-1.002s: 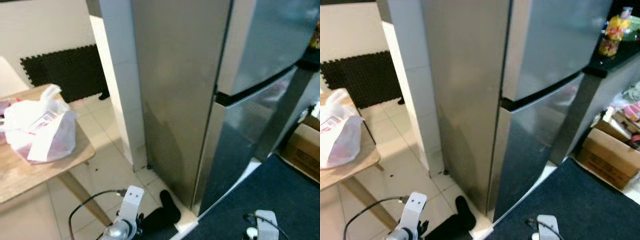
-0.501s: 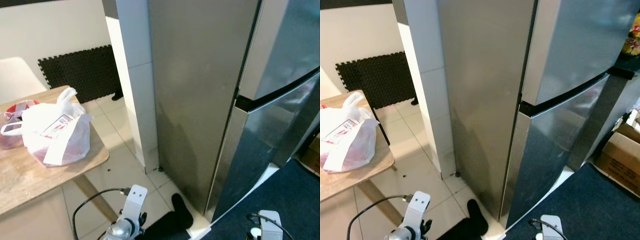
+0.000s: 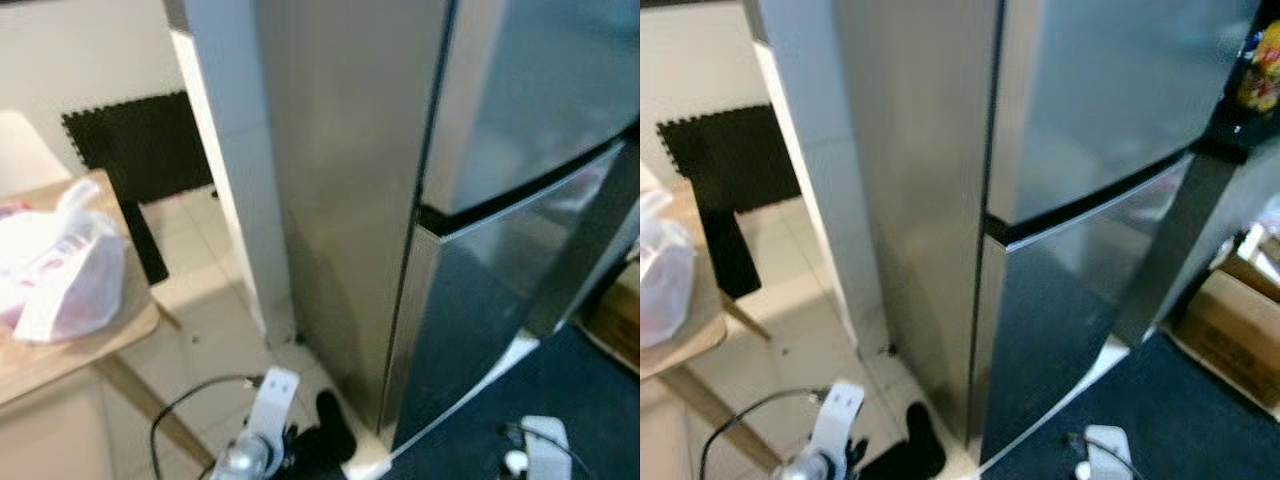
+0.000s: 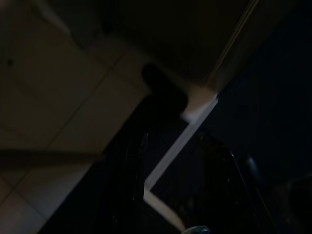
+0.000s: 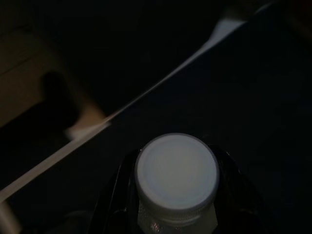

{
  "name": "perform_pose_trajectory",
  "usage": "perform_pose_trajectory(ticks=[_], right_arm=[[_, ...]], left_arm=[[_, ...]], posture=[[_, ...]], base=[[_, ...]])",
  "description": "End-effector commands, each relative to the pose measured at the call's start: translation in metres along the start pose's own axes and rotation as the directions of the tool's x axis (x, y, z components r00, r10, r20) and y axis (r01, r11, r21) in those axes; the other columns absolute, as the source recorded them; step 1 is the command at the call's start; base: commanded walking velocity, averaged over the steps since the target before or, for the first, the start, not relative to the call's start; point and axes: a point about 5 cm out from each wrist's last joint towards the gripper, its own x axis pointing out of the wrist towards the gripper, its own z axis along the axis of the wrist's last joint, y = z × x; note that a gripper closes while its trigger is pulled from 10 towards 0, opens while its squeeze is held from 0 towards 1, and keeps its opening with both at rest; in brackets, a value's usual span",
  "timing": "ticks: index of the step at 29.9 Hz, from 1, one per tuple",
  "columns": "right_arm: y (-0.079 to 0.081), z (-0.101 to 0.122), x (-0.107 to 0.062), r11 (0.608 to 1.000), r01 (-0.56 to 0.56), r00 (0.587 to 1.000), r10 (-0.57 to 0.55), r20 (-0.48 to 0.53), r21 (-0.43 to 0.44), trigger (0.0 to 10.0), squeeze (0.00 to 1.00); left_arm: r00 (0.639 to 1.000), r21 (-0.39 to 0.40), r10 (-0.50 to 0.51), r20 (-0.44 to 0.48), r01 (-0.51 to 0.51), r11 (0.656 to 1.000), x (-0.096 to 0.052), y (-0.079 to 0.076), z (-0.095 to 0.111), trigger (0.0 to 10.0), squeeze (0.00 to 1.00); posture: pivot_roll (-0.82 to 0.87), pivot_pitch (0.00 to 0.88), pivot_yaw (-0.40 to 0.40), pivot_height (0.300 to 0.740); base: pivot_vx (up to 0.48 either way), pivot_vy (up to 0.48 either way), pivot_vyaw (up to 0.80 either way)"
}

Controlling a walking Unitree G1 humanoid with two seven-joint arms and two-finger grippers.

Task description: Restocking fridge

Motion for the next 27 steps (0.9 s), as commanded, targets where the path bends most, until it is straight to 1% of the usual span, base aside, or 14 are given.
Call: perform_pose_trajectory(ticks=[1,2,12,21,24,26,27], right_arm=[[0.005,-0.002,0.0,1.0,-0.013,1.0,0.013,0.001,0.009,10.0,0.0],[0.005,-0.002,0.0,1.0,-0.013,1.0,0.013,0.001,0.009,10.0,0.0],[0.004,0.001,0.0,1.0,-0.018,1.0,0.018,0.006,-0.003,10.0,0.0],[0.004,0.001,0.0,1.0,-0.021,1.0,0.021,0.008,-0.013,10.0,0.0],[0.004,0.001,0.0,1.0,-0.02,1.0,0.02,0.008,-0.016,10.0,0.0],[0.004,0.001,0.0,1.0,-0.02,1.0,0.02,0.009,-0.016,10.0,0.0],[0.003,0.001,0.0,1.0,-0.019,1.0,0.019,0.01,-0.017,10.0,0.0]], left_arm=[[1.0,0.005,0.011,-0.028,-0.011,1.0,-0.003,0.003,-0.009,10.0,0.0],[1.0,0.005,0.012,-0.028,-0.011,1.0,-0.003,0.003,-0.009,10.0,0.0],[0.998,-0.037,0.063,0.004,-0.063,0.997,-0.003,0.009,-0.006,10.0,0.0],[0.997,-0.039,0.074,0.015,-0.073,0.997,-0.004,0.01,-0.006,10.0,0.0],[0.995,-0.027,0.09,0.031,-0.09,0.996,-0.003,0.011,-0.002,10.0,0.0],[0.993,-0.02,0.103,0.051,-0.102,0.995,-0.001,0.011,0.006,10.0,0.0],[0.991,-0.033,0.094,0.093,-0.091,0.995,0.0,0.012,0.016,5.5,0.0]], posture=[[-0.13,0.015,0.038,0.726],[-0.13,0.015,0.038,0.726],[-0.13,0.015,0.033,0.726],[-0.13,0.012,0.031,0.726],[-0.13,0.012,0.031,0.726],[-0.13,0.011,0.029,0.726],[-0.13,0.011,0.029,0.726]], base=[[0.0,-0.458,0.0],[0.0,-0.394,0.0],[0.0,0.0,0.0],[0.0,0.0,0.0],[0.0,0.0,0.0],[0.0,0.0,0.0],[0.0,0.0,0.0]])
